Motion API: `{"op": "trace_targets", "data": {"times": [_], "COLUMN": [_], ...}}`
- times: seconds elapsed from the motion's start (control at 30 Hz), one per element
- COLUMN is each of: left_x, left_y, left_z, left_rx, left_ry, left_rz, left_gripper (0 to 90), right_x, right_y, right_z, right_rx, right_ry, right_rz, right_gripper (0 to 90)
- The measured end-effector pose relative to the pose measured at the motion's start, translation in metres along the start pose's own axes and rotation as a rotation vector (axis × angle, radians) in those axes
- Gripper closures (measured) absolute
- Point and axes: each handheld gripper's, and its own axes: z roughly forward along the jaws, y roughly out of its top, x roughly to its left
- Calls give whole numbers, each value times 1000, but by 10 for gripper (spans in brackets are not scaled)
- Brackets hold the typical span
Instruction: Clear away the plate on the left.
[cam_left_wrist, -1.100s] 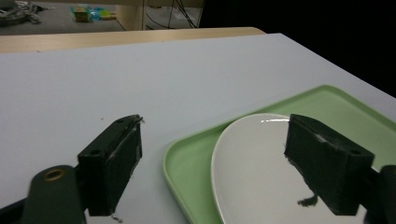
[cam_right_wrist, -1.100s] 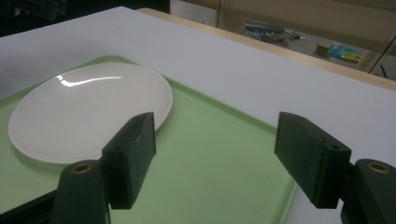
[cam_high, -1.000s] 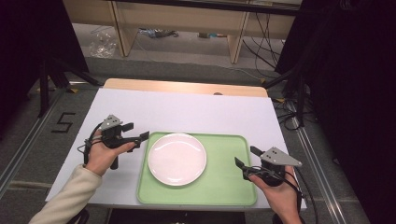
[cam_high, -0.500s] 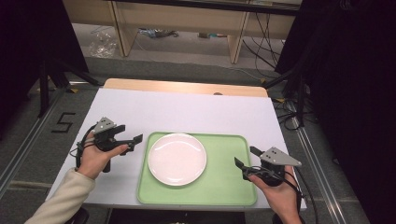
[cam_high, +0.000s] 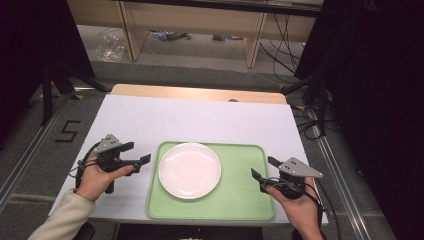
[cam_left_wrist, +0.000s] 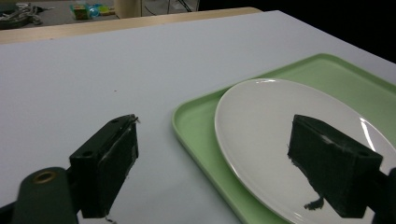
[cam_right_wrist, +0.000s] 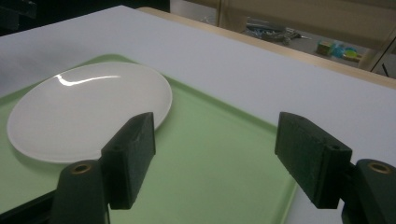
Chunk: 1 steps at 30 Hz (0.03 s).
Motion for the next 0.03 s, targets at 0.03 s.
{"op": "trace_targets", "data": {"times": [0.03], "left_x": [-1], "left_y": [0], "left_z": [1], "left_rx": [2], "left_ry": [-5], "left_rz": [12], "left_gripper": [160], "right_x": [0], "right_y": [0], "right_z": [0], "right_rx": [2], "right_ry": [2], "right_rz": [4], "right_gripper": [297]}}
